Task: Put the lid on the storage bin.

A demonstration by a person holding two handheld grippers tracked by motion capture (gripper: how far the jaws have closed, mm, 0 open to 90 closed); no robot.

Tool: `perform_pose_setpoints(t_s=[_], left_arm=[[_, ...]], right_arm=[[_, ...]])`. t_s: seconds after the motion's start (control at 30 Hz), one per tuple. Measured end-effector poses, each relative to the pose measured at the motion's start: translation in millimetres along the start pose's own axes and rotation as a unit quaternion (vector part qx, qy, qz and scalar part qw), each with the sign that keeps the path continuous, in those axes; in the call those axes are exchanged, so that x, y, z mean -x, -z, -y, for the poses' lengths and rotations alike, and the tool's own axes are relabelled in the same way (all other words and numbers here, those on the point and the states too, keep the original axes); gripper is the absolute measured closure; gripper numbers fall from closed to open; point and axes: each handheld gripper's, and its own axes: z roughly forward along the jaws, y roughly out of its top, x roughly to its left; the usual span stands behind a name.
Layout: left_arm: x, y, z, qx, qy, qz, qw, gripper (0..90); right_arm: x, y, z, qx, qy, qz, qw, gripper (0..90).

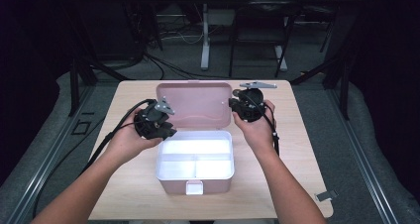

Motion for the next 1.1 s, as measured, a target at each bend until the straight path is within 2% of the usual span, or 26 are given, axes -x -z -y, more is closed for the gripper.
perform_pose_setpoints(t_s=[0.1, 0.13, 0.17, 0.2, 0.23, 0.3, 0.5, 0.6, 0.67, 0.73, 0.8, 0.83, 0.93, 0.97, 1.07, 1.1], left_arm=[[-6.4, 2.9, 5.4, 0.017, 0.025, -0.017, 0.9994, 69.4], [-9.9, 4.9, 8.1, 0.025, 0.035, -0.023, 0.9988, 68.5], [-11.7, 5.6, 9.6, 0.028, 0.043, -0.025, 0.9984, 67.0], [-14.2, 6.7, 11.7, 0.033, 0.049, -0.029, 0.9978, 66.2], [-16.3, 7.4, 13.8, 0.04, 0.058, -0.033, 0.997, 65.3], [-20.2, 9.9, 17.2, 0.042, 0.064, -0.041, 0.9962, 64.6], [-32.1, 13.2, 24.1, 0.06, 0.094, -0.065, 0.9917, 64.2], [-37.7, 11.6, 23.7, 0.068, 0.113, -0.078, 0.9882, 64.2], [-41.8, 11.4, 21.8, 0.083, 0.133, -0.071, 0.9851, 64.2], [-45.7, 10.6, 20.0, 0.1, 0.152, -0.071, 0.9807, 64.5], [-48.0, 10.0, 19.1, 0.108, 0.164, -0.075, 0.9776, 65.5], [-49.7, 9.0, 18.6, 0.117, 0.174, -0.079, 0.9745, 65.9], [-51.6, 8.3, 17.5, 0.135, 0.186, -0.088, 0.9693, 67.6], [-51.8, 8.7, 17.3, 0.138, 0.186, -0.088, 0.9688, 68.8], [-52.4, 7.8, 16.4, 0.151, 0.197, -0.089, 0.9645, 70.8], [-52.8, 7.6, 16.0, 0.153, 0.199, -0.086, 0.9641, 71.8]], right_arm=[[-0.1, 1.0, 0.4, -0.002, 0.002, 0.001, 1.0, 88.1], [0.4, 1.3, 0.5, -0.003, 0.002, -0.006, 1.0, 88.1], [-0.4, 0.7, 1.0, 0.003, 0.001, 0.003, 1.0, 88.1], [0.4, 1.5, 0.8, -0.002, 0.002, -0.006, 1.0, 88.1], [-0.1, 1.0, 1.2, 0.002, 0.002, 0.0, 1.0, 88.1], [-0.3, 1.3, 1.7, 0.003, 0.003, 0.001, 1.0, 88.1], [-1.3, 3.1, 2.3, 0.002, 0.005, -0.004, 1.0, 88.1], [-2.1, 2.9, 3.1, 0.009, 0.005, 0.004, 0.9999, 88.0], [-1.6, 3.7, 3.4, 0.006, 0.006, -0.003, 1.0, 88.0], [-1.8, 3.5, 3.9, 0.01, 0.005, 0.001, 0.9999, 88.0], [-2.1, 3.9, 4.2, 0.01, 0.006, 0.002, 0.9999, 88.0], [-1.7, 4.4, 4.2, 0.008, 0.006, -0.004, 0.9999, 88.0], [-2.0, 4.4, 4.9, 0.012, 0.005, 0.001, 0.9999, 87.9], [-2.0, 4.5, 4.9, 0.012, 0.005, 0.001, 0.9999, 87.9], [-1.8, 5.4, 5.0, 0.009, 0.007, -0.005, 0.9999, 87.9], [-1.9, 5.3, 5.2, 0.01, 0.007, -0.002, 0.9999, 87.9]])
